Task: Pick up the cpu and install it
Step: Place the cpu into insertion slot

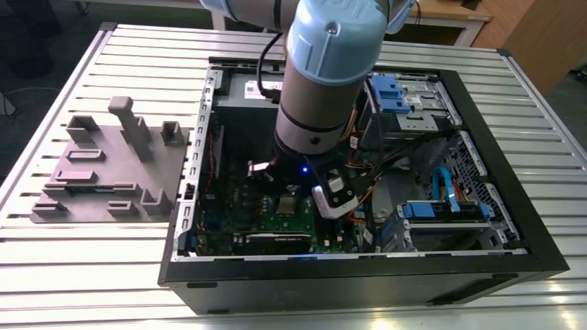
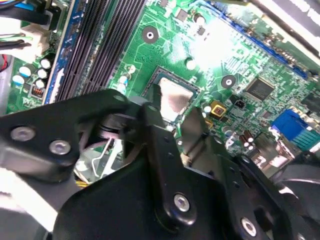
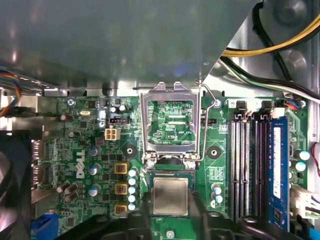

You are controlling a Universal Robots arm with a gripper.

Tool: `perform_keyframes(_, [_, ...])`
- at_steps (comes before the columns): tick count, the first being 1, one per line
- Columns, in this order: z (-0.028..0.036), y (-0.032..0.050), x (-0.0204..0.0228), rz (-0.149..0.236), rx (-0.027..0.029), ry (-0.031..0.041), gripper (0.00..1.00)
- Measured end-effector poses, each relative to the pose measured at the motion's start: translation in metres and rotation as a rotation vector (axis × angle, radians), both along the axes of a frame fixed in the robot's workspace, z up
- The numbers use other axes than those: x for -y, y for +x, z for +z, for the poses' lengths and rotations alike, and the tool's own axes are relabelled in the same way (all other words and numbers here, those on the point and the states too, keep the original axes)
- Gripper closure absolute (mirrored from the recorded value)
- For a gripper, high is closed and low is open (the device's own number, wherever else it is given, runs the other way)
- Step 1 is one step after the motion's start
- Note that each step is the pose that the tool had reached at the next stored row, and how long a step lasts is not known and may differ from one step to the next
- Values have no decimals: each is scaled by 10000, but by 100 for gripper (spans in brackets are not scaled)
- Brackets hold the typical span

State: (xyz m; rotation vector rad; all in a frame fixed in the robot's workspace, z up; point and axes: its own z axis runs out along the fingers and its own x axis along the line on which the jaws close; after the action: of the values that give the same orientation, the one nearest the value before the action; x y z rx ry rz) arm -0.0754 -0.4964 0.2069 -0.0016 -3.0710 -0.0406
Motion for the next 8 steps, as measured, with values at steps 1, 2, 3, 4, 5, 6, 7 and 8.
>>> perform_keyframes(1, [13, 0, 0, 0, 0, -1, 60])
perform_keyframes(2, [23, 0, 0, 0, -1, -1, 66])
perform_keyframes(3, [30, 0, 0, 0, 0, -1, 66])
perform_keyframes(4, [31, 0, 0, 0, 0, 1, 71])
perform_keyframes(5, [31, 0, -1, 0, 0, 1, 77])
perform_keyframes(6, [31, 0, -1, 0, 0, 2, 77])
perform_keyframes(7, [31, 0, 0, 0, 0, 0, 83])
perform_keyframes(8, [32, 0, 0, 0, 0, 0, 89])
